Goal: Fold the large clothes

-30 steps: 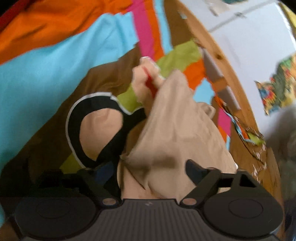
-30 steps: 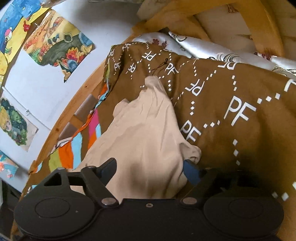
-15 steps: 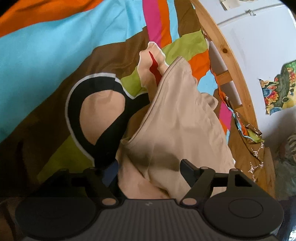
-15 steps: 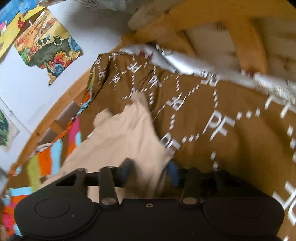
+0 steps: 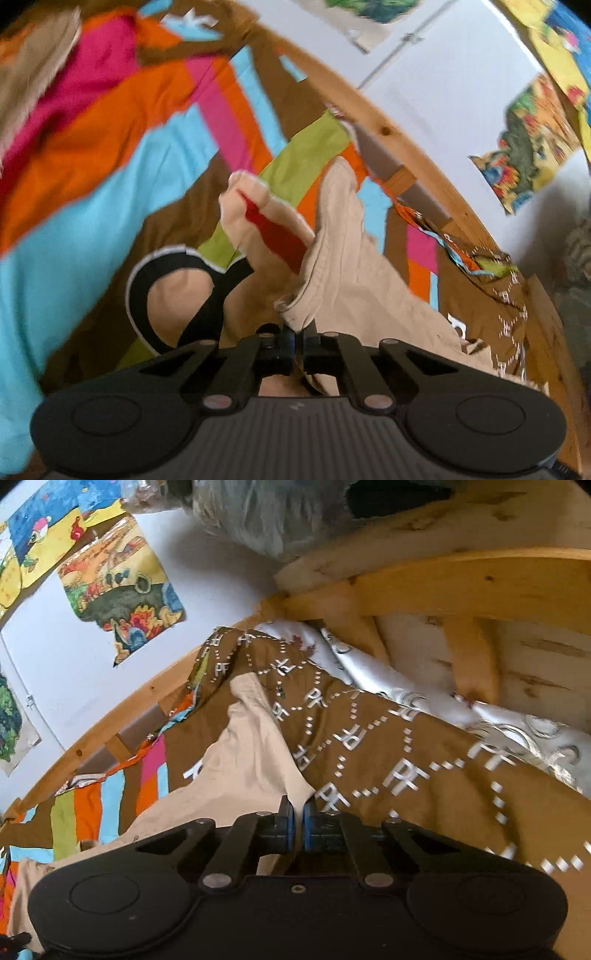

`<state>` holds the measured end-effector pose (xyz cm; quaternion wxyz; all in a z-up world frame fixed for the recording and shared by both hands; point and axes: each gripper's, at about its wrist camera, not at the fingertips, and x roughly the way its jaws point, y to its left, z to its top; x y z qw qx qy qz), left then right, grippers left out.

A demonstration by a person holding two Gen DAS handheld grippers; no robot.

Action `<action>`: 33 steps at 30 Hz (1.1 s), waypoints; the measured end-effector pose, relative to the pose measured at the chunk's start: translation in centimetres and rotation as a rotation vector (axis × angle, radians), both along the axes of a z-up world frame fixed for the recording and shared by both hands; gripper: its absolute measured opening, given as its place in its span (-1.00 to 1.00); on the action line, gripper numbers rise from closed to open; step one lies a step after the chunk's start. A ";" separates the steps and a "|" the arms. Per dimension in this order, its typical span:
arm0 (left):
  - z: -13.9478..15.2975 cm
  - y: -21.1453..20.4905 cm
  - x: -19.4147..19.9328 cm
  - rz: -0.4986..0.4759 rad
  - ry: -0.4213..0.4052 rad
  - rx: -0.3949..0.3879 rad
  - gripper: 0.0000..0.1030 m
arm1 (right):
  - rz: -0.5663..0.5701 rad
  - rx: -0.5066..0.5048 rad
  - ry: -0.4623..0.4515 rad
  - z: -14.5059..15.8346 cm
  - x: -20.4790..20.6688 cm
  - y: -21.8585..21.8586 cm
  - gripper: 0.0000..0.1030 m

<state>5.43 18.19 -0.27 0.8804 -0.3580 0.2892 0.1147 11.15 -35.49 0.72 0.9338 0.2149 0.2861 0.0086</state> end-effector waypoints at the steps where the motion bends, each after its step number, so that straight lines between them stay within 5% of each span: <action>1: 0.2 0.0 -0.1 -0.013 0.013 0.010 -0.96 | 0.002 -0.004 0.032 -0.4 0.1 0.0 -0.92; 4: -1.8 0.4 0.1 -0.045 0.118 0.019 -0.95 | 0.028 -0.038 0.141 -2.8 1.5 0.0 -0.86; 7: -3.9 0.7 -0.3 -0.027 0.155 -0.014 -0.77 | 0.039 -0.097 0.136 -2.9 2.0 0.4 -0.56; 10: -3.7 1.3 -1.2 0.019 0.155 -0.015 -0.37 | 0.059 -0.252 0.046 -1.6 1.3 1.9 -0.13; 13: -1.9 0.9 -1.9 0.014 0.124 0.102 -0.09 | 0.101 -0.483 -0.093 -0.6 0.4 4.5 0.08; 15: -0.5 0.3 -1.9 -0.002 0.071 0.167 -0.02 | 0.202 -0.598 -0.199 -0.4 0.3 7.3 0.12; 21: 2.2 -3.8 5.4 -0.278 -0.053 0.313 0.21 | 0.622 -0.681 -0.343 -3.1 3.9 16.8 0.13; 26: -0.1 -7.3 11.5 -0.454 -0.062 0.305 0.21 | 0.690 -0.687 -0.240 -6.1 8.3 21.9 0.12; 29: -3.7 -7.8 12.9 -0.458 0.010 0.295 0.15 | 0.695 -0.698 -0.185 -8.3 9.3 22.8 0.12; 30: -4.8 -7.7 13.2 -0.447 0.019 0.290 0.00 | 0.694 -0.695 -0.184 -8.9 9.4 22.8 0.12; 33: -7.0 -7.5 12.7 -0.435 -0.007 0.308 -0.16 | 0.677 -0.699 -0.240 -10.9 8.8 22.5 0.14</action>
